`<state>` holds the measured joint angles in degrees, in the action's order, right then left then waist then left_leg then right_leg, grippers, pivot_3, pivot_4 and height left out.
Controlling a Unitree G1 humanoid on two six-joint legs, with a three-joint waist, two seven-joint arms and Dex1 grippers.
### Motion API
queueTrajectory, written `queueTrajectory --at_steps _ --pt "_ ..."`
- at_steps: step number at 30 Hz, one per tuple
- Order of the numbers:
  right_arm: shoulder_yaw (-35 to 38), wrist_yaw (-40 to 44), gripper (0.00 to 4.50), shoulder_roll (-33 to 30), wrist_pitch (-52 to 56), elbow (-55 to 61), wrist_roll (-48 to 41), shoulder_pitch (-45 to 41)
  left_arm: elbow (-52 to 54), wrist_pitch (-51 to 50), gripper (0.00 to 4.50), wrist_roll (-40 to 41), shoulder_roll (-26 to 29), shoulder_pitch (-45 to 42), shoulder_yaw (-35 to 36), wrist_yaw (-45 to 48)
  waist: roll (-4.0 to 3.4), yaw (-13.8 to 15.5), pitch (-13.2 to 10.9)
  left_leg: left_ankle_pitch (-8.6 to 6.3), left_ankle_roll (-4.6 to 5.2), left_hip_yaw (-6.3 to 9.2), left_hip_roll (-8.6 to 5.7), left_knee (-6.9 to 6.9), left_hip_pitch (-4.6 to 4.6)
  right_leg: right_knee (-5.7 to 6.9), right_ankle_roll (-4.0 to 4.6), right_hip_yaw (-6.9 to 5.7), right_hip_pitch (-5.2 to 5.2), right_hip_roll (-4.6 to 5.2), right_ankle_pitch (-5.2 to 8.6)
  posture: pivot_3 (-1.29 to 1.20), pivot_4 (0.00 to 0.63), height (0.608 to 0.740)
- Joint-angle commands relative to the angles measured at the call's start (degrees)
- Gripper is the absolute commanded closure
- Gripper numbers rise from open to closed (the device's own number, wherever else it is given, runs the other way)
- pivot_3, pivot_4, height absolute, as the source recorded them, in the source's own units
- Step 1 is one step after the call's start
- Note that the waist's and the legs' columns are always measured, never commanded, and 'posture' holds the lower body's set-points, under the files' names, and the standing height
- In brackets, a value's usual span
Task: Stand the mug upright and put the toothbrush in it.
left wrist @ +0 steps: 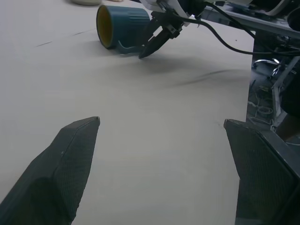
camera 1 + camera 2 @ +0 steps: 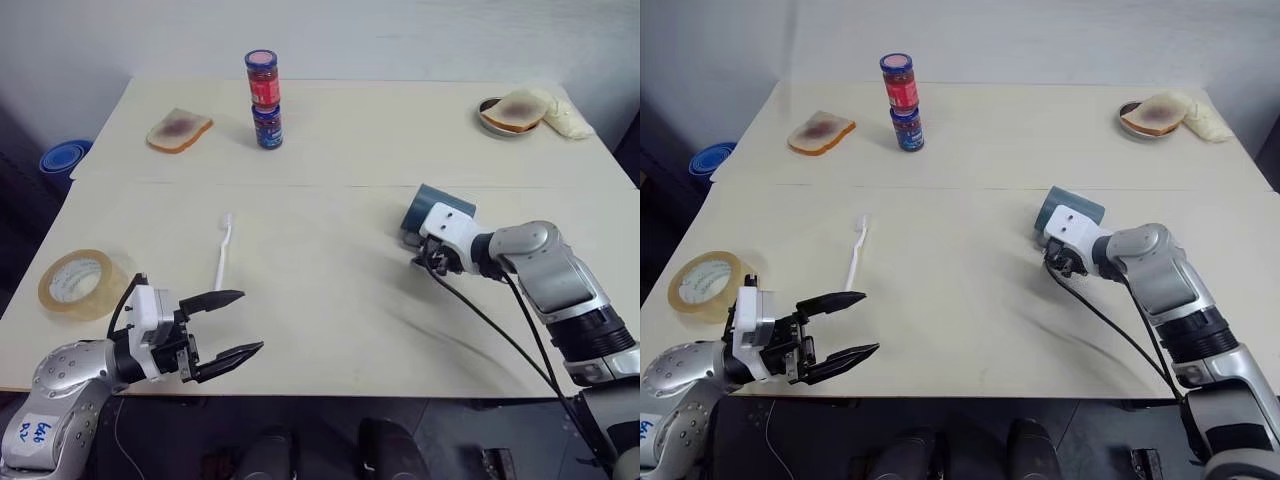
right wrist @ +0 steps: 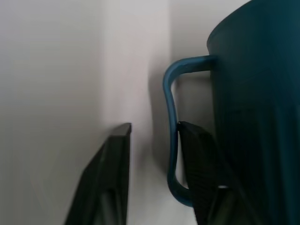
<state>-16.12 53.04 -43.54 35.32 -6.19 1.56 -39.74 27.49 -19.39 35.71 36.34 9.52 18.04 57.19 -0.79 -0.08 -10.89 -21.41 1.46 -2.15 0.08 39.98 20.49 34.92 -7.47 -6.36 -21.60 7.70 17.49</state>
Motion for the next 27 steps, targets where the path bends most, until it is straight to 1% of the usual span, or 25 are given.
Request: queueTrajectory --at_steps 1,2,3,5,6,7,8,9,12,14,16,17,18,20,21,22,23,26,27 --pt "2.5 1.44 4.16 1.61 -3.59 -2.35 -2.31 -0.04 1.97 1.28 0.0 0.81 0.18 0.23 0.15 -0.38 0.0 -0.06 0.0 0.0 0.0 0.0 0.01 0.0 0.0 0.01 0.0 0.0 0.0 -0.01 0.0 0.0 0.15 0.74" --pt "4.09 2.01 4.48 2.61 -5.88 -3.05 -4.08 0.07 1.87 1.51 0.0 0.71 0.16 0.28 0.19 -0.37 0.01 -0.12 0.0 0.0 0.0 -0.01 0.01 0.0 0.0 -0.01 0.0 0.0 0.0 -0.01 0.0 0.0 0.15 0.74" --pt "5.85 3.08 4.48 3.79 -8.15 -3.43 -6.23 0.41 1.8 1.66 0.0 0.69 0.11 0.35 0.24 -0.36 0.04 -0.13 0.02 0.0 0.0 -0.02 0.01 0.0 -0.01 0.0 0.0 0.01 0.0 -0.02 0.0 0.0 0.15 0.74" --pt "10.78 7.23 4.48 8.05 -16.72 -3.32 -13.35 1.88 1.38 1.92 0.0 0.63 -0.04 0.4 0.16 -0.37 0.08 -0.19 0.02 -0.01 -0.01 -0.02 0.05 -0.01 -0.03 -0.01 0.0 -0.01 0.01 -0.08 0.0 0.0 0.15 0.74" --pt "13.9 10.14 4.48 11.12 -19.9 -2.51 -18.52 2.78 1.04 2.05 0.0 0.62 -0.19 0.41 0.14 -0.47 0.07 -0.32 0.01 -0.01 -0.02 -0.03 0.08 -0.04 -0.02 -0.04 0.0 -0.01 0.01 -0.13 0.0 0.0 0.15 0.74" --pt "15.92 12.12 4.48 13.16 -21.93 -2.09 -21.87 3.34 0.81 2.13 0.0 0.6 -0.28 0.41 0.13 -0.55 0.06 -0.44 0.01 -0.01 -0.03 -0.07 0.13 -0.06 -0.03 -0.05 0.0 0.01 -0.01 -0.17 0.0 0.0 0.15 0.74" --pt "18.1 13.32 4.48 16.67 -22.71 -0.86 -26.39 4.69 0.34 2.28 0.0 0.53 -0.38 0.42 0.16 -0.57 0.0 -0.55 -0.03 -0.02 -0.04 -0.08 0.18 -0.1 -0.03 -0.08 -0.01 0.0 -0.01 -0.21 0.0 0.0 0.15 0.74" --pt "18.74 13.51 4.48 19.29 -23.1 0.3 -28.78 6.28 -0.13 2.31 0.0 0.56 -0.51 0.3 0.28 -0.7 -0.02 -0.52 -0.04 -0.02 -0.05 -0.09 0.19 -0.1 -0.03 -0.07 -0.01 0.0 -0.03 -0.21 0.0 0.0 0.15 0.74" --pt "15.69 14.98 4.48 24.98 -26.6 0.64 -29.47 10.72 -1.36 2.41 0.0 0.74 -0.59 -0.23 0.38 -0.85 0.03 -0.22 0.0 -0.02 -0.04 -0.05 0.14 -0.11 -0.03 -0.02 0.0 0.0 -0.04 -0.16 0.0 0.0 0.15 0.74" --pt "13.62 13.18 4.48 28.55 -30.52 -2.87 -26.39 11.8 -1.98 2.51 0.0 0.75 -0.46 -0.52 0.27 -0.86 0.05 -0.14 0.0 -0.02 -0.04 0.01 0.11 -0.09 -0.04 -0.02 0.0 -0.01 0.0 -0.15 0.0 0.0 0.15 0.74" --pt "12.35 11.95 4.48 31.28 -32.11 -7.04 -24.74 11.79 -2.24 2.38 0.0 0.98 -0.24 -0.67 0.35 -0.88 0.03 -0.22 -0.01 -0.01 -0.02 -0.02 0.02 -0.06 -0.06 0.05 0.0 0.06 -0.01 -0.08 0.0 0.0 0.15 0.74" --pt "11.95 12.61 4.48 31.85 -30.2 -8.38 -25.53 11.67 -2.3 2.36 0.0 1.01 -0.14 -0.68 0.41 -0.88 0.03 -0.23 -0.01 0.0 -0.02 -0.03 0.01 -0.06 -0.05 0.06 0.0 0.07 -0.02 -0.07 0.0 0.0 0.15 0.74" --pt "11.84 12.52 4.48 32.48 -31.19 -10.22 -25.1 11.47 -2.39 2.3 0.0 1.11 -0.02 -0.67 0.59 -0.85 0.03 -0.18 -0.01 0.0 -0.02 -0.01 0.02 -0.05 -0.06 0.08 0.0 0.07 -0.03 -0.07 0.0 0.0 0.15 0.74" --pt "11.74 13.98 4.48 32.62 -29.56 -12.27 -25.96 11.3 -2.55 2.24 0.0 1.21 0.22 -0.59 0.86 -0.67 0.02 -0.25 -0.01 0.0 -0.02 0.03 0.02 -0.06 -0.06 0.08 0.0 0.06 -0.03 -0.07 0.0 0.0 0.15 0.74" --pt "11.47 14.73 4.24 32.31 -31.67 -13.18 -25.03 11.39 -2.66 2.27 0.0 1.15 0.39 -0.59 1.09 -0.69 0.03 -0.34 0.0 0.0 -0.02 0.02 0.02 -0.06 -0.06 0.07 0.0 0.07 -0.03 -0.07 0.0 0.0 0.15 0.74" --pt "11.58 15.67 3.97 31.64 -30.2 -12.9 -25.75 11.55 -2.64 2.29 0.0 1.24 0.52 -0.44 1.49 -0.75 0.04 -0.36 0.0 -0.01 -0.02 0.03 0.03 -0.06 -0.07 0.07 0.0 0.06 -0.02 -0.08 0.0 0.0 0.15 0.74" --pt "11.89 16.66 3.74 30.54 -31.48 -12.46 -25.45 11.73 -2.65 2.28 0.0 1.3 0.74 -0.24 2.11 -0.87 0.02 -0.33 -0.01 -0.01 -0.03 0.03 0.04 -0.06 -0.08 0.07 0.0 0.06 -0.02 -0.08 0.0 0.0 0.15 0.74" --pt "13.53 17.76 2.79 27.49 -31.59 -10.45 -25.99 12.41 -2.67 2.11 0.0 1.8 0.98 0.68 3.94 -1.23 0.01 -0.31 -0.02 -0.01 -0.02 0.03 0.03 -0.07 -0.07 0.06 0.0 0.06 -0.02 -0.07 0.0 0.0 0.15 0.74" --pt "14.1 18.58 2.41 25.48 -31.98 -9.46 -25.92 13.1 -2.92 2.38 0.0 1.65 0.95 1.3 4.76 -1.26 0.01 -0.26 -0.02 -0.01 -0.02 0.02 0.02 -0.07 -0.07 0.05 0.0 0.07 -0.02 -0.05 0.0 0.0 0.15 0.74"
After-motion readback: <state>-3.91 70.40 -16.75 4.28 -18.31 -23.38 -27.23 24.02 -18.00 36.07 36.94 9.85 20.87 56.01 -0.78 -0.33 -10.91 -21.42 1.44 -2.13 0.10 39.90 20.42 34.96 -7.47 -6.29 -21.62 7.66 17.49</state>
